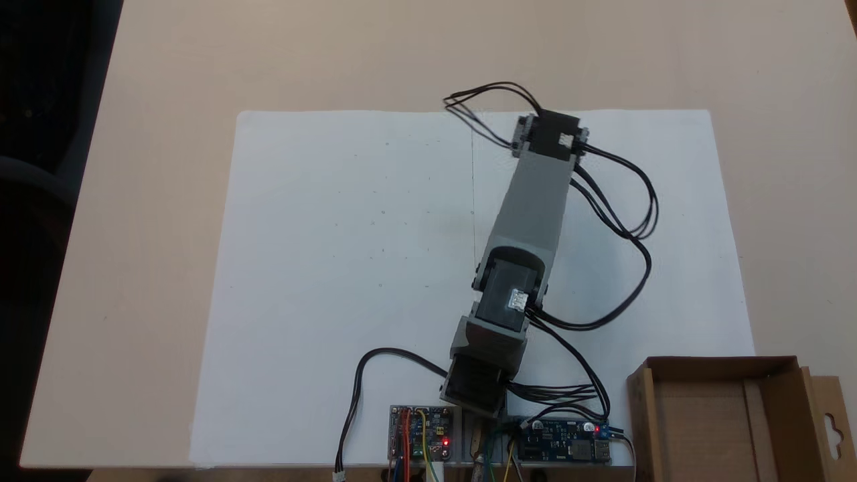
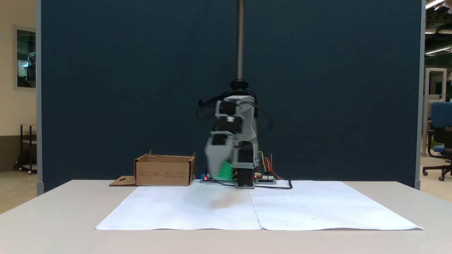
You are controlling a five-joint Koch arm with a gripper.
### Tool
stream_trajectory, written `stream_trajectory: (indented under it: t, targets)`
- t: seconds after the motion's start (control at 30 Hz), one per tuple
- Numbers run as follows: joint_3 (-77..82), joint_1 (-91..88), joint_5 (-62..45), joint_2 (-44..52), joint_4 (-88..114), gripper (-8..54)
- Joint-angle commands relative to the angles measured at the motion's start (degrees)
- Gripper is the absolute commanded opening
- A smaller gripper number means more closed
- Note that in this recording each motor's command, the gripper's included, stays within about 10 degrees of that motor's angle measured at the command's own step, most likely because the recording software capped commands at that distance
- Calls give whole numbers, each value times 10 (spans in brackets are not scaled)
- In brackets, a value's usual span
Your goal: Grasp a green dice and put it in the bin.
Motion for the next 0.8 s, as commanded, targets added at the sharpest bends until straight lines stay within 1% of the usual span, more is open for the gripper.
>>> stream_trajectory:
  t: [0.0, 0.23, 0.43, 0.53, 0.57, 0.77]
  targets:
    - [-26, 53, -16, 34, -78, 120]
    - [-28, 190, -41, 52, -186, 120]
    - [-28, 317, -69, 66, -202, 120]
    - [-29, 379, -83, 83, -202, 120]
    - [-29, 389, -99, 106, -202, 120]
    - [-29, 531, -101, 113, -203, 120]
